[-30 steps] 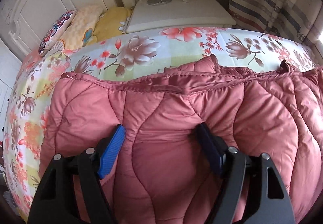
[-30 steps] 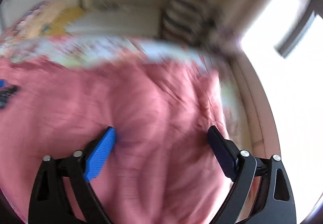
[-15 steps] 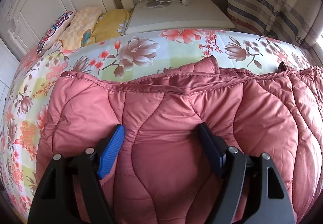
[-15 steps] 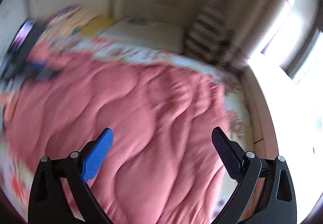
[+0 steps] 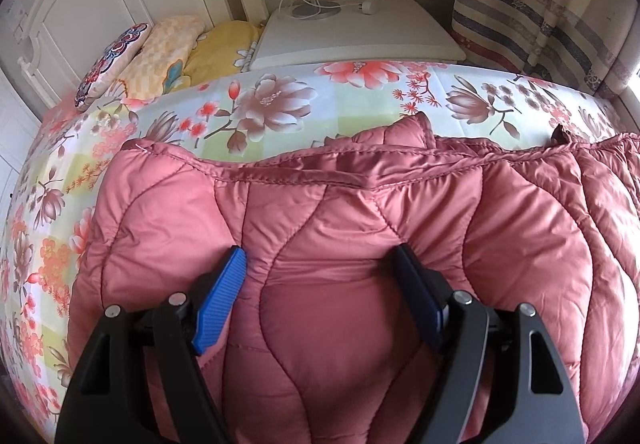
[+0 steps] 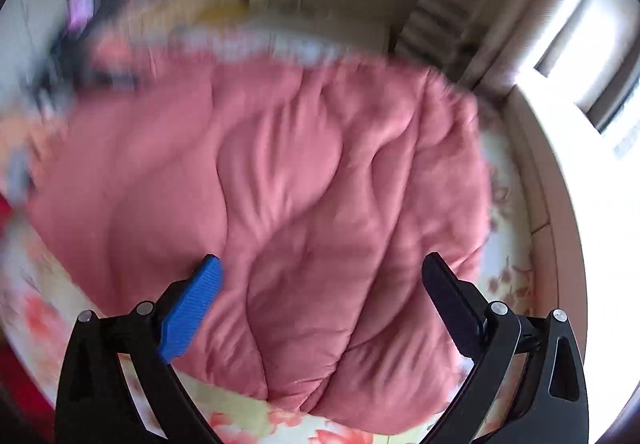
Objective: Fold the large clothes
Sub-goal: 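Press the folded pink coat flat with both open tools, then grasp the rolled end of the folded coat with the right tool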
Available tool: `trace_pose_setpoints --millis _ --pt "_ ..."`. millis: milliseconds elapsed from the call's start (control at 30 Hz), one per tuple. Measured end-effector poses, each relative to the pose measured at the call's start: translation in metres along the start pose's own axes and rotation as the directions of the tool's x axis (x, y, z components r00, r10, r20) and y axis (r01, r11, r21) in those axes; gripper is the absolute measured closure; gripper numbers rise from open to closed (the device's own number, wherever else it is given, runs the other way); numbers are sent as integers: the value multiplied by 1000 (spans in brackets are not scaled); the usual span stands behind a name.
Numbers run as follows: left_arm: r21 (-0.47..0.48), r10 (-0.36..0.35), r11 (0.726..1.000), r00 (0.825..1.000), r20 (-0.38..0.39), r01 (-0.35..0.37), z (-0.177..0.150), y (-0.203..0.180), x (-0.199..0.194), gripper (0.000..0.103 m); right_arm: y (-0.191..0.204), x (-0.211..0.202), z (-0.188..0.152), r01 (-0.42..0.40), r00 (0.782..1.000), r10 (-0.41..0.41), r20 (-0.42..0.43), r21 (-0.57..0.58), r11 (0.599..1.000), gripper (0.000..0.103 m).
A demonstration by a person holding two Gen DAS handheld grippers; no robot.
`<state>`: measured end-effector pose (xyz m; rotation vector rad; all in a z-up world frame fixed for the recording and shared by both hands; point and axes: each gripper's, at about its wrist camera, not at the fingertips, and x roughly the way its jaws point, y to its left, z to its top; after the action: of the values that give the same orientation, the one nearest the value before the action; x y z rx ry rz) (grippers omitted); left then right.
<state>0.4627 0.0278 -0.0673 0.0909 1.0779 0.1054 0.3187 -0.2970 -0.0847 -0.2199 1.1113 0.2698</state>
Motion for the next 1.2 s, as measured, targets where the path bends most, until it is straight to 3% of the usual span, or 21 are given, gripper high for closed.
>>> trace_pose_setpoints --millis 133,300,433,600,667,767,867,933,967,1067,1133,1200 --pt "-22 -18 1000 1000 4 18 -2 4 -8 30 -15 22 -5 -100 995 101 -15 72 992 4" --pt "-12 -71 997 992 100 73 -32 1 -75 30 -16 27 1 -112 992 115 -43 60 992 4" --pt "73 -136 989 986 99 129 -52 -34 -98 29 -15 27 -2 -106 993 108 -41 64 992 4" --pt "102 -85 992 995 44 81 -36 -68 -67 27 -15 28 1 -113 993 116 -32 82 990 4" --pt "118 -32 993 998 48 26 -30 -77 -57 26 -20 21 -4 -119 993 121 -2 124 985 5" --pt "131 11 991 999 36 -16 -29 -82 -50 23 -14 -14 -21 -40 996 24 87 181 983 5" --pt "108 11 994 999 49 -16 -32 -78 -48 19 3 -45 -47 51 981 -85 176 191 980 5" --pt "96 4 995 999 53 -9 -33 -73 -46 16 6 -55 -67 81 975 -126 185 231 969 5" --pt "92 0 996 999 53 -4 -33 -71 -46 16 3 -58 -76 70 976 -121 183 263 962 5" --pt "85 -6 996 999 52 1 -33 -70 -45 16 -8 -64 -104 -65 982 -14 188 409 910 5" --pt "82 -5 997 999 54 0 -34 -69 -46 15 -15 -60 -121 -213 970 117 214 511 833 5" --pt "81 -2 997 998 58 -2 -34 -68 -45 15 -12 -47 -128 -264 963 179 202 569 779 5"
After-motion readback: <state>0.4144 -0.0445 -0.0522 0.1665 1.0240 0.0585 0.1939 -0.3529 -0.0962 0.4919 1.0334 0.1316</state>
